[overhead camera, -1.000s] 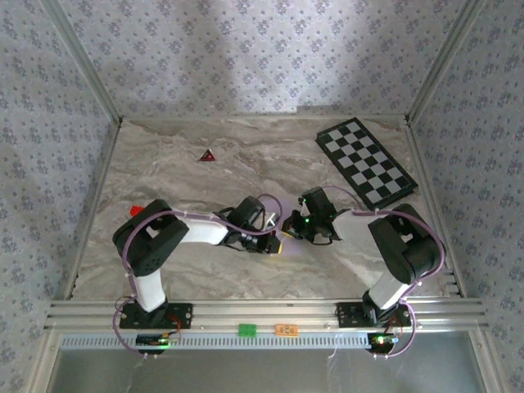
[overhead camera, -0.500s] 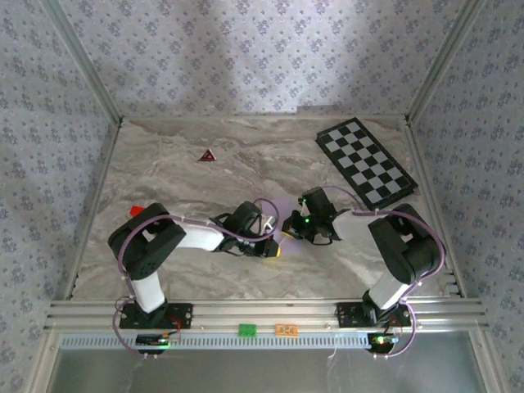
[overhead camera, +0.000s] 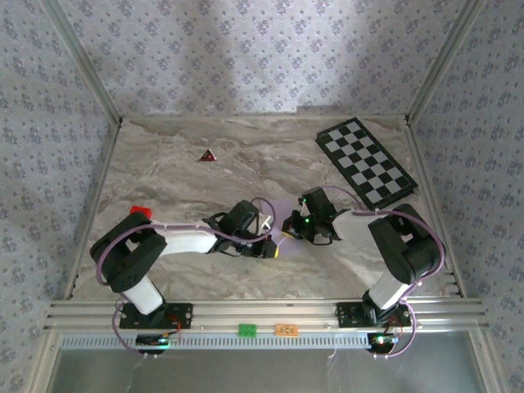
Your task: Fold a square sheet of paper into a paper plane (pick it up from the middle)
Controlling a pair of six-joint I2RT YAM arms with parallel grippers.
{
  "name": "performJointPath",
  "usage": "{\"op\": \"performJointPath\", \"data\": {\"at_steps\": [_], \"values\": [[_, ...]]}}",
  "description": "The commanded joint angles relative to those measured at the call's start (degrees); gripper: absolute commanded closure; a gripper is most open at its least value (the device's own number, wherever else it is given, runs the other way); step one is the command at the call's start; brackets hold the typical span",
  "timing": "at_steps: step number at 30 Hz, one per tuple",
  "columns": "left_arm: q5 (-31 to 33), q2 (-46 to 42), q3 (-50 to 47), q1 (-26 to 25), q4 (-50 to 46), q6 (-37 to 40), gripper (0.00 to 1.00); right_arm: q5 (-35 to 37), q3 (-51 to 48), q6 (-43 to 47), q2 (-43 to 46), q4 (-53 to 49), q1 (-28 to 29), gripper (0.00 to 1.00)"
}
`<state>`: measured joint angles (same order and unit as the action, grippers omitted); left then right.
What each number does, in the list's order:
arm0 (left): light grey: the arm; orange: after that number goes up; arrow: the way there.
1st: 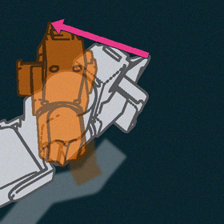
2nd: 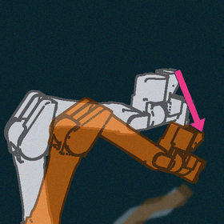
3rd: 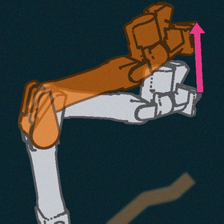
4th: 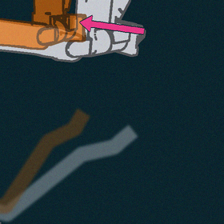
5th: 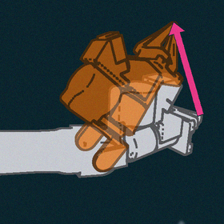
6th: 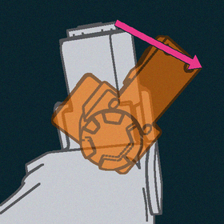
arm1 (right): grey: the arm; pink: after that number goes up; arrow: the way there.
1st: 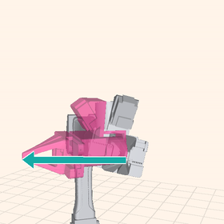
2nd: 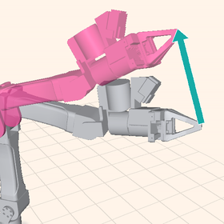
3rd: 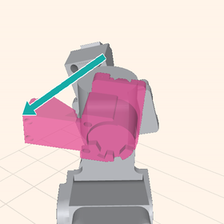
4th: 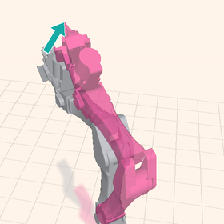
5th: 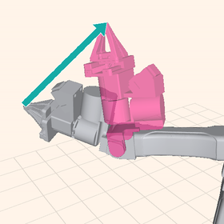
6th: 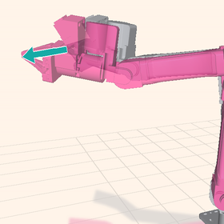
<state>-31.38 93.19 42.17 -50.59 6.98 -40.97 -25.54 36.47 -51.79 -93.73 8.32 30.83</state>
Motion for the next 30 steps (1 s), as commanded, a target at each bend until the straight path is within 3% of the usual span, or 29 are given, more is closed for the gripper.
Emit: {"op": "performJointPath", "data": {"at_steps": [1, 12, 25, 30], "values": [[1.56, 0.99, 3.16, 2.1, -0.79, 1.0, 1.0, 3.5, -1.84, 0.93, -1.5, -7.08, -0.46, 1.0], [-0.31, 12.83, 8.52, 2.82, -0.22, 2.42, 1.0, 2.45, -1.87, 1.3, -1.42, -6.65, -0.36, 1.0], [5.63, 12.81, 2.78, -0.48, -7.14, 7.2, 1.0, 1.9, 0.11, 3.47, 5.52, -7.05, -0.85, 1.0], [6.24, 10.79, 1.22, -0.5, -6.89, 7.12, 1.0, 1.08, -1.41, 2.68, 7.11, -4.76, 2.35, 1.0]]}}
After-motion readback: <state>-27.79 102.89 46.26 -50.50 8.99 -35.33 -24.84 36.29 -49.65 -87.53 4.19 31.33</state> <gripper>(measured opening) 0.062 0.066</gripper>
